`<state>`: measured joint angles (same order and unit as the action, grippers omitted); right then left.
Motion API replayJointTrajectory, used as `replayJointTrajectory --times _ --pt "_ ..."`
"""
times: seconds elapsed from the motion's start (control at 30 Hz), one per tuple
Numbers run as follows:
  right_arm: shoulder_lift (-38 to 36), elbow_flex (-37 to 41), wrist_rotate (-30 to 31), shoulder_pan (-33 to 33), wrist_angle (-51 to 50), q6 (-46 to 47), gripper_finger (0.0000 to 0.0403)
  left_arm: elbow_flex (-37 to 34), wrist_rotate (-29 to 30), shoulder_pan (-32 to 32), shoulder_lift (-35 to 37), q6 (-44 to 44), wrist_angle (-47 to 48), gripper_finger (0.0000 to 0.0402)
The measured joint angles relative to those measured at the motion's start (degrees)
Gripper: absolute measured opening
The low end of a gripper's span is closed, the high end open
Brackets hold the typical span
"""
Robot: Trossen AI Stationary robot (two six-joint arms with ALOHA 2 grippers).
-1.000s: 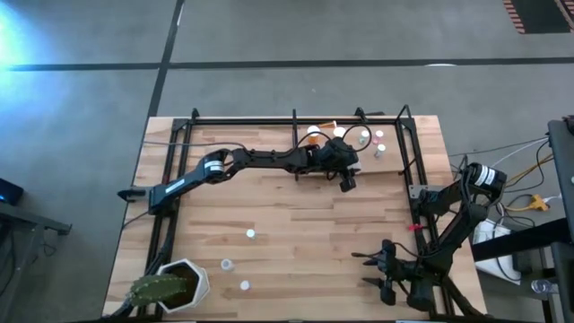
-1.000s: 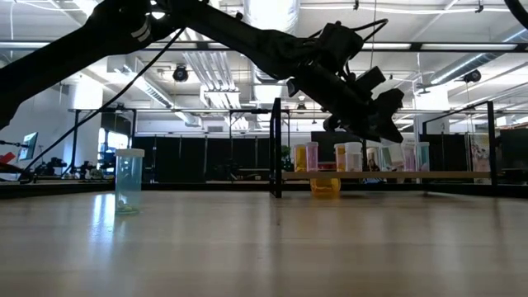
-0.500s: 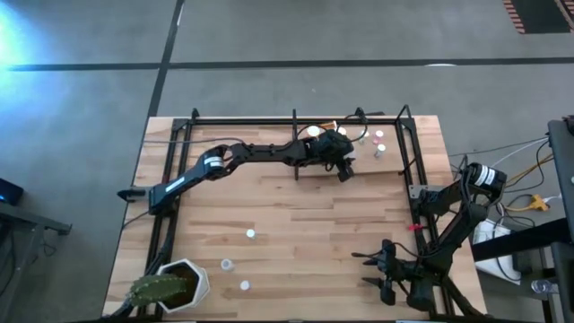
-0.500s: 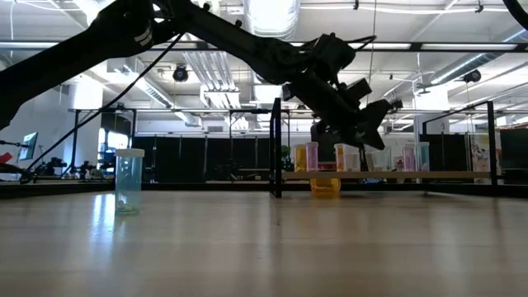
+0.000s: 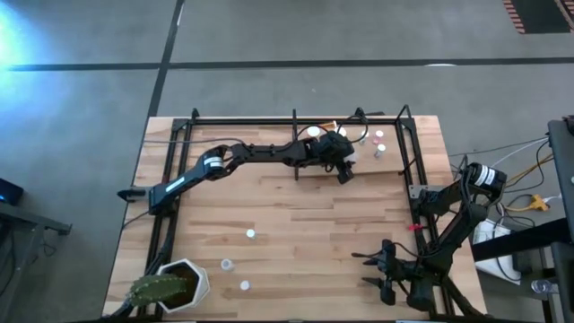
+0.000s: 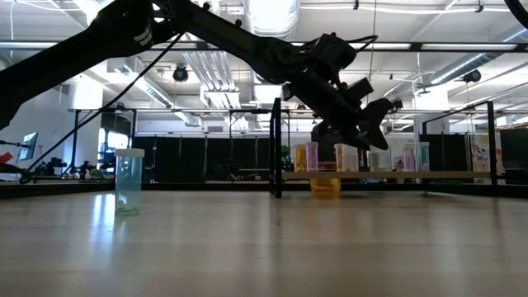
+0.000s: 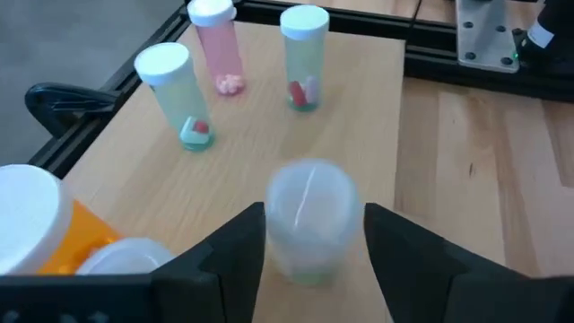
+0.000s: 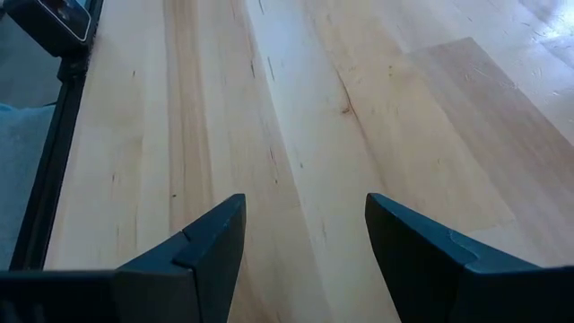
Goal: Pick and place medicine bottles onto shelf by color
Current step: Put the right transparent pill bottle on the shelf
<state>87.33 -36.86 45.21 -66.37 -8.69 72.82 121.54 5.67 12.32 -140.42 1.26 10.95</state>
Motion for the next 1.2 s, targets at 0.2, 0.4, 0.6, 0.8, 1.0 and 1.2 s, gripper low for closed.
replayJointTrajectory --times 0.2,0.4,0.6,0.8,1.0,1.2 --pt "0.0 0.0 2.98 0.0 -0.04 -0.93 0.0219 -0.02 -1.82 0.0 0.0 1.7 -3.77 0.0207" --pt "0.0 0.0 4.44 0.02 -0.04 -1.91 0.0219 -0.03 -2.4 0.02 0.0 2.62 -7.0 0.0219" --pt "0.0 0.0 5.7 0.02 -0.05 -1.97 0.0219 -0.03 -2.4 0.07 0.19 1.04 -6.93 0.0219" --pt "0.66 0.0 17.77 1.25 -1.08 0.54 0.0219 0.26 -2.38 -1.18 5.44 -0.63 -3.04 0.0219" --pt "0.85 0.72 15.09 8.67 -5.21 5.02 0.0209 -0.01 -1.85 -6.59 13.67 -3.34 11.65 0.0219" --pt "0.34 0.81 8.88 19.42 -7.15 -4.57 0.0147 -10.12 12.97 -17.06 21.81 -7.92 16.47 0.0219"
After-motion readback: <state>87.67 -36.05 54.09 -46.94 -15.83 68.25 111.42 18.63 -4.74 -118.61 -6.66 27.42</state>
